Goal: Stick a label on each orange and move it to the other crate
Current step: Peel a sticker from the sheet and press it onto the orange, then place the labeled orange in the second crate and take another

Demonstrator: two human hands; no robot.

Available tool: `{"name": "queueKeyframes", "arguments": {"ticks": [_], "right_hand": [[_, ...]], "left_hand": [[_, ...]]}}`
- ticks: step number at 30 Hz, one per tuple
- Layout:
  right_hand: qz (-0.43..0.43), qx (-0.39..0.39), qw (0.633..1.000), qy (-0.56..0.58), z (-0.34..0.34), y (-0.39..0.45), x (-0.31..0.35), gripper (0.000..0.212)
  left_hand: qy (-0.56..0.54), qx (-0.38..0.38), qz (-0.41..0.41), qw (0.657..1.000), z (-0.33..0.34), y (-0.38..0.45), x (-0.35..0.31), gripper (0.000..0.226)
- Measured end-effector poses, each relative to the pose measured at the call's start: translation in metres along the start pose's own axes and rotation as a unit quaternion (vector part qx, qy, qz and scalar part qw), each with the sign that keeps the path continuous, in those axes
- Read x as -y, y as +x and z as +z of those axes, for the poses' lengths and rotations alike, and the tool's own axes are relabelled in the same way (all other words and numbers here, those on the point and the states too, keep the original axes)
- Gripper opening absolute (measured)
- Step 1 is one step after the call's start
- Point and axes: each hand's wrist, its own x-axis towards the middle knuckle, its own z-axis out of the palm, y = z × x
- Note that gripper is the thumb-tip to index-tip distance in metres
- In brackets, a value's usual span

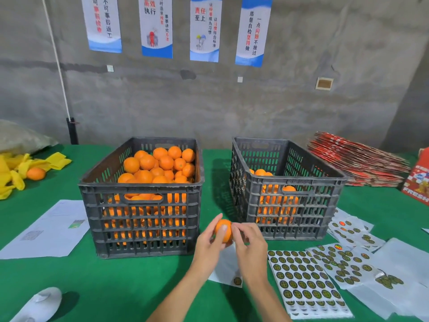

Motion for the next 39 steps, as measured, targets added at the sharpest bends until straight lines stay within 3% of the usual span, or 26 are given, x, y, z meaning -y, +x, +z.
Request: {"name": "queueKeyframes", "arguments": {"ticks": [4, 7, 11, 15, 17, 20, 22, 24, 26, 27, 29, 32, 36, 39], "right_hand": [[-0.154, -0.014, 0.986, -0.07, -0.015, 0.021, 0.024, 0.026], [-0.24, -0.015, 0.957, -0.163, -0.019, 0.042, 0.04, 0.051], [-0.24, -0.018, 0.948, -0.209, -0.014, 0.079, 0.064, 0.07], [-0.233, -0.008, 0.953, -0.193, -0.015, 0.131, 0.074, 0.056], [-0.226, 0.004, 0.947, -0.229, -0.018, 0.157, 0.072, 0.052], [-0.153, 0.009, 0.928, -0.341, -0.028, 0.192, 0.056, 0.053], [-0.078, 0.023, 0.919, -0.386, -0.035, 0.21, 0.041, 0.054], [-0.011, 0.031, 0.922, -0.387, -0.04, 0.225, 0.027, 0.051], [0.038, 0.038, 0.92, -0.387, -0.04, 0.236, 0.017, 0.043], [0.055, 0.042, 0.921, -0.382, -0.039, 0.241, 0.012, 0.038], [0.07, 0.05, 0.922, -0.377, -0.035, 0.249, 0.008, 0.024], [0.062, 0.061, 0.918, -0.387, -0.023, 0.261, 0.008, 0.042], [0.002, 0.04, 0.93, -0.366, 0.004, 0.267, 0.011, 0.044], [-0.06, 0.032, 0.926, -0.372, 0.023, 0.264, 0.016, 0.039]], "left_hand": [[-0.013, 0.007, 0.015, 1.0, 0.005, 0.016, -0.046, 0.034], [-0.013, 0.005, 0.038, 0.999, 0.01, 0.037, -0.079, 0.032], [0.06, 0.03, 0.064, 0.996, 0.014, 0.066, -0.12, 0.054], [0.095, 0.092, 0.042, 0.99, 0.005, 0.1, -0.151, 0.049], [0.168, 0.077, 0.061, 0.981, -0.012, 0.123, -0.161, 0.041], [0.353, 0.008, 0.078, 0.932, -0.064, 0.164, -0.168, 0.035], [0.524, 0.006, 0.028, 0.851, -0.115, 0.187, -0.168, 0.038], [0.652, 0.0, -0.086, 0.753, -0.164, 0.201, -0.161, 0.054], [0.723, -0.007, -0.191, 0.663, -0.2, 0.207, -0.156, 0.069], [0.733, -0.005, -0.229, 0.64, -0.212, 0.211, -0.154, 0.075], [0.736, -0.005, -0.267, 0.622, -0.229, 0.217, -0.154, 0.093], [0.734, -0.002, -0.291, 0.614, -0.241, 0.224, -0.157, 0.11], [0.716, 0.027, -0.318, 0.621, -0.246, 0.231, -0.157, 0.109], [0.684, 0.021, -0.326, 0.652, -0.248, 0.235, -0.156, 0.104]]}}
